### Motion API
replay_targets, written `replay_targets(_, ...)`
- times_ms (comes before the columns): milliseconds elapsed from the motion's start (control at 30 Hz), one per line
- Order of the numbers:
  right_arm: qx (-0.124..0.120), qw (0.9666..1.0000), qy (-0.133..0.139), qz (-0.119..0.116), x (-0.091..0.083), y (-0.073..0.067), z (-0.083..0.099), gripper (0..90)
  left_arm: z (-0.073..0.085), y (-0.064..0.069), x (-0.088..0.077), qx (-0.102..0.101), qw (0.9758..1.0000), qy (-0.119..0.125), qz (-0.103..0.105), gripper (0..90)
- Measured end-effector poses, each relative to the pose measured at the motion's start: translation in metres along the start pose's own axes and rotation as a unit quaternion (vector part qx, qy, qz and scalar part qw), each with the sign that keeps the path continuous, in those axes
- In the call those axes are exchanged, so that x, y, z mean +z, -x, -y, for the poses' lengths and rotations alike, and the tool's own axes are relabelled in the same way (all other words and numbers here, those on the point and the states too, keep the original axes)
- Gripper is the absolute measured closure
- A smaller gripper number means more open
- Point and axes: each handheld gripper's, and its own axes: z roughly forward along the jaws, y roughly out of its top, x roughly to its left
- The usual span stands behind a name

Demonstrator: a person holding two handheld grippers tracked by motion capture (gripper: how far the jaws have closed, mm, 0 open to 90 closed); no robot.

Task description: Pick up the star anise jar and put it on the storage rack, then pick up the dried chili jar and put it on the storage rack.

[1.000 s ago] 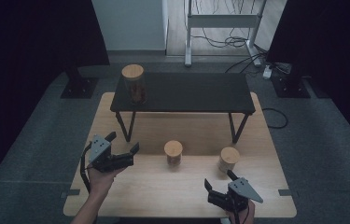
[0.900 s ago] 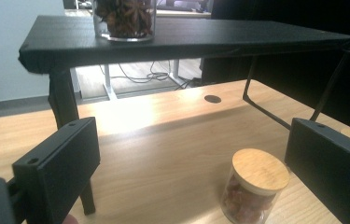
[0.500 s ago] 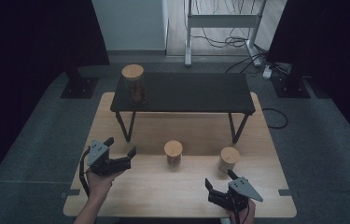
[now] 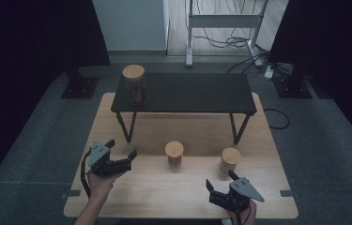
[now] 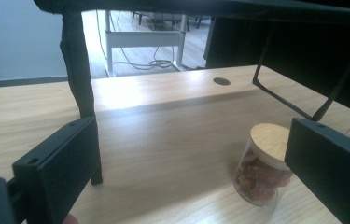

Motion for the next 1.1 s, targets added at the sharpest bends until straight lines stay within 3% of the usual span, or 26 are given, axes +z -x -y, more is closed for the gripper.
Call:
replay_targets(300,-0.011,0.9999,0.002,-0.004,-0.002,-0.004,0.0,7.4,0.001,0.001,-0.003,0.005,1.0,0.003,-0.002,2.9)
replay_targets(733,0.003,0.9997,0.002,-0.023,0.002,-0.008,-0.002,6.6,0.001,0.0,-0.001,0.001,1.0,0.002,0.009,2.8)
replay_targets(1100,-0.002,0.9995,-0.004,-0.03,0.009,-0.018,-0.007,7.6,0.001,0.0,0.0,-0.001,0.9999,-0.002,0.015,2.8)
